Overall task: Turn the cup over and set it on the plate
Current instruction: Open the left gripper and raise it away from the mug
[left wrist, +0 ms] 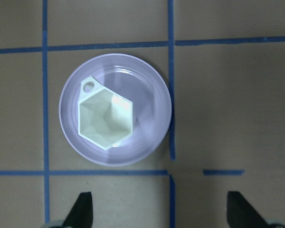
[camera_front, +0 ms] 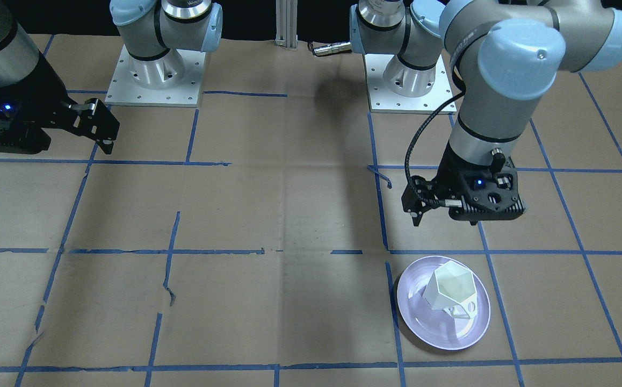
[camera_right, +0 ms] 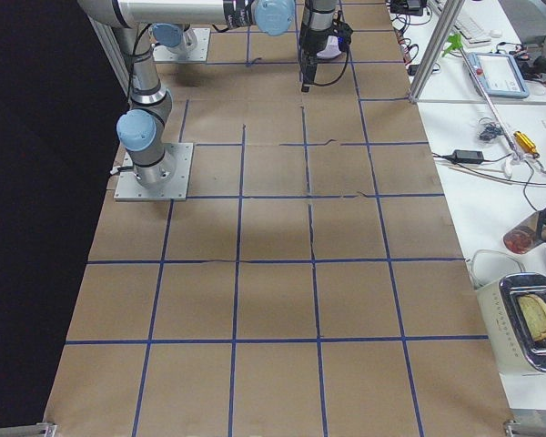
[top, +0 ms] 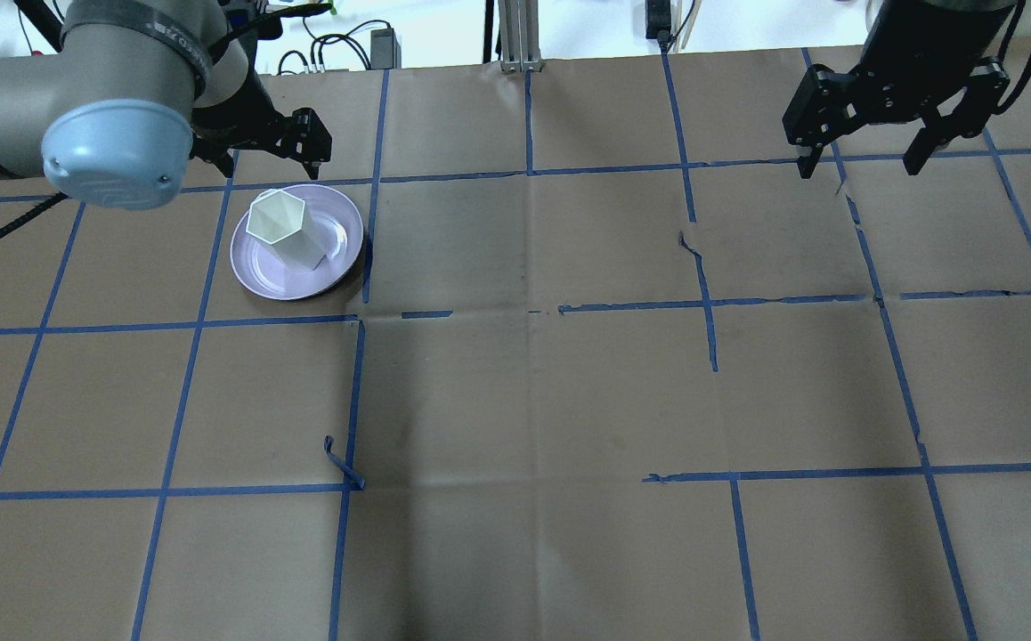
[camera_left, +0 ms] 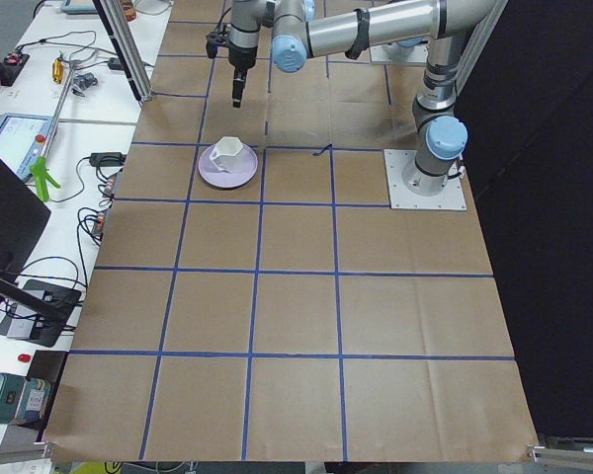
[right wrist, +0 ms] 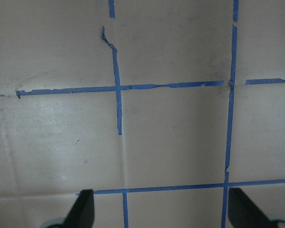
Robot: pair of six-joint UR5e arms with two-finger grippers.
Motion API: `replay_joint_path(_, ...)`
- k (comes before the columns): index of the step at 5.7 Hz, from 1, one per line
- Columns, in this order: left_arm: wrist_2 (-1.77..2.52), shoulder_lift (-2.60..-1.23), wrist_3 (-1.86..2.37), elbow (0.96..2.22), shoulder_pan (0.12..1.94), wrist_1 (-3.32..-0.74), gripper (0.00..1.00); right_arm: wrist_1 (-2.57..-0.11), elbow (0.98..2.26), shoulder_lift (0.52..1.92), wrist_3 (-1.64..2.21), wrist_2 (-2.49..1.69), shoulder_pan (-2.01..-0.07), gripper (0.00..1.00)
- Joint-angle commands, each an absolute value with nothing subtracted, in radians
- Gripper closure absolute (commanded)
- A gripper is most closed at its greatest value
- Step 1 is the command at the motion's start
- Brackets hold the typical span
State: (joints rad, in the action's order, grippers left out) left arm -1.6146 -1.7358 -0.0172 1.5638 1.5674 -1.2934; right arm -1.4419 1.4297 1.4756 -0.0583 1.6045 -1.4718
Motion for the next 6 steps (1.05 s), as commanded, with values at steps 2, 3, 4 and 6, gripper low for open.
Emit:
replay_joint_path(2, -1.548, -1.62, 0.008, 1.511, 1.598, -1.561, 0.01, -1.442, 1.43, 1.476, -0.058, 1.605, -1.473, 0.0)
replay_joint_path(3, -1.549, -1.615, 0.008, 1.509, 1.603, -1.572, 0.01, -1.442, 1.43, 1.476, -0.058, 1.605, -1.473, 0.0)
replay_joint_path(4, -1.584, -1.617, 0.008, 1.509, 1.605, -1.586, 0.01, -1.442, 1.43, 1.476, -0.058, 1.605, -1.473, 0.0)
replay_joint_path(6, -1.579, -1.609, 0.008, 1.509, 1.609, -1.585, 0.01, -1.442, 1.43, 1.476, -0.058, 1.605, -1.473, 0.0)
